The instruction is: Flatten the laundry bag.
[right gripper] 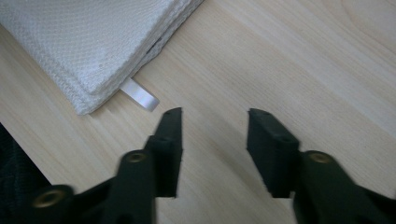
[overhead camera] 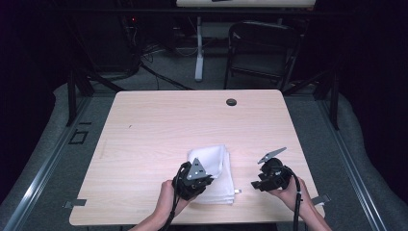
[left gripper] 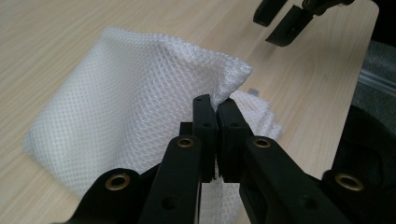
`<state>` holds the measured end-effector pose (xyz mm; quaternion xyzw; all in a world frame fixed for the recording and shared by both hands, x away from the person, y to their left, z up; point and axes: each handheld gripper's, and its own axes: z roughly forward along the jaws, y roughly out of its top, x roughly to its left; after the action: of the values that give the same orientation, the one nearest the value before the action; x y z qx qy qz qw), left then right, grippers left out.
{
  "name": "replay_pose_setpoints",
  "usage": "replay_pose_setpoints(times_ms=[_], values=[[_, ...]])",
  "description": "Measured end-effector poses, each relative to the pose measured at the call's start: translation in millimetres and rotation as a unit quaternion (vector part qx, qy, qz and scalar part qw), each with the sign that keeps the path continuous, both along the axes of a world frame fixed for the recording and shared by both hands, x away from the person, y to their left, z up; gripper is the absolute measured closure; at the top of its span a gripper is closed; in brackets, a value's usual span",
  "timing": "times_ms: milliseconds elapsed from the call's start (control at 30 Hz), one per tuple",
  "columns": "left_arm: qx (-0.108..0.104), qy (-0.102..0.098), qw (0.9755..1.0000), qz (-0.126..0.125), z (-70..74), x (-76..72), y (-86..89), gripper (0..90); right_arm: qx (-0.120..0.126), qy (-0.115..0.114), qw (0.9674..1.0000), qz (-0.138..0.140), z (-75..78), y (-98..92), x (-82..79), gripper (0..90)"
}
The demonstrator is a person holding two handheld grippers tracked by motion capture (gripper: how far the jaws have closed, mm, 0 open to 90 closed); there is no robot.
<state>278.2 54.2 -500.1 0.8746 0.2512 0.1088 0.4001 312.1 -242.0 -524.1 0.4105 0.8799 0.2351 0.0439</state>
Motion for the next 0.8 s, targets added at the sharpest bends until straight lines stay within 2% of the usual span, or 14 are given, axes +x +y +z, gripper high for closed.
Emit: replay_pose_setpoints(times_ms=[33, 67, 133, 167, 200, 333, 500, 533, 567, 633, 700, 733, 767, 800], values=[[-0.002, -0.003, 1.0, 0.003, 1.3, -0.1, 2.4, 88.2, 0.0, -0.003, 1.0, -0.001, 0.3, 2.0, -1.3, 67.1], [-0.004, -0.004, 0.9999, 0.009, 2.8, -0.7, 5.1, 88.2, 0.0, -0.003, 1.0, -0.001, 0.3, 2.0, -1.3, 67.1], [-0.014, 0.0, 0.9998, 0.015, 6.0, -0.9, 12.0, 88.2, -0.001, -0.007, 1.0, 0.006, 1.4, 4.2, -2.2, 78.6], [-0.02, -0.001, 0.9996, 0.021, 7.1, -0.8, 14.9, 88.2, -0.001, -0.007, 1.0, 0.006, 1.4, 4.2, -2.2, 78.6], [-0.023, 0.0, 0.9994, 0.025, 8.7, -0.2, 18.4, 88.2, 0.003, -0.01, 0.9999, 0.005, 2.0, 6.1, -2.6, 83.6], [-0.049, 0.013, 0.9977, 0.045, 12.0, 1.8, 29.7, 88.2, 0.011, -0.015, 0.9998, 0.005, 3.0, 11.2, -0.5, 88.0], [-0.06, 0.016, 0.9963, 0.06, 12.7, 2.6, 36.0, 88.2, 0.034, -0.029, 0.9988, 0.019, 8.9, 24.1, 0.2, 89.5], [-0.061, 0.015, 0.9961, 0.061, 12.6, 2.5, 36.0, 88.2, 0.046, -0.034, 0.9981, 0.023, 10.5, 32.0, 0.3, 89.6], [-0.06, 0.012, 0.9961, 0.063, 12.4, 2.1, 35.6, 88.2, 0.05, -0.033, 0.9972, 0.045, 10.0, 47.7, 1.4, 89.6], [-0.057, 0.009, 0.9963, 0.064, 12.5, 1.7, 35.1, 88.2, 0.049, -0.029, 0.997, 0.052, 8.7, 55.0, 1.9, 89.6], [-0.056, 0.003, 0.9962, 0.067, 12.6, 1.9, 35.9, 88.2, 0.036, -0.015, 0.996, 0.08, 1.5, 74.2, 5.3, 89.8], [-0.056, 0.002, 0.9958, 0.072, 12.3, 1.8, 36.5, 88.2, 0.024, -0.003, 0.9949, 0.098, -9.6, 92.3, 8.3, 90.0], [-0.054, 0.001, 0.9959, 0.073, 12.4, 1.8, 37.1, 88.2, 0.024, -0.003, 0.9949, 0.098, -9.6, 92.3, 8.3, 90.0], [-0.05, 0.003, 0.9959, 0.075, 12.4, 1.5, 38.2, 88.2, 0.008, 0.004, 0.9942, 0.107, -16.3, 101.5, 10.9, 90.0]])
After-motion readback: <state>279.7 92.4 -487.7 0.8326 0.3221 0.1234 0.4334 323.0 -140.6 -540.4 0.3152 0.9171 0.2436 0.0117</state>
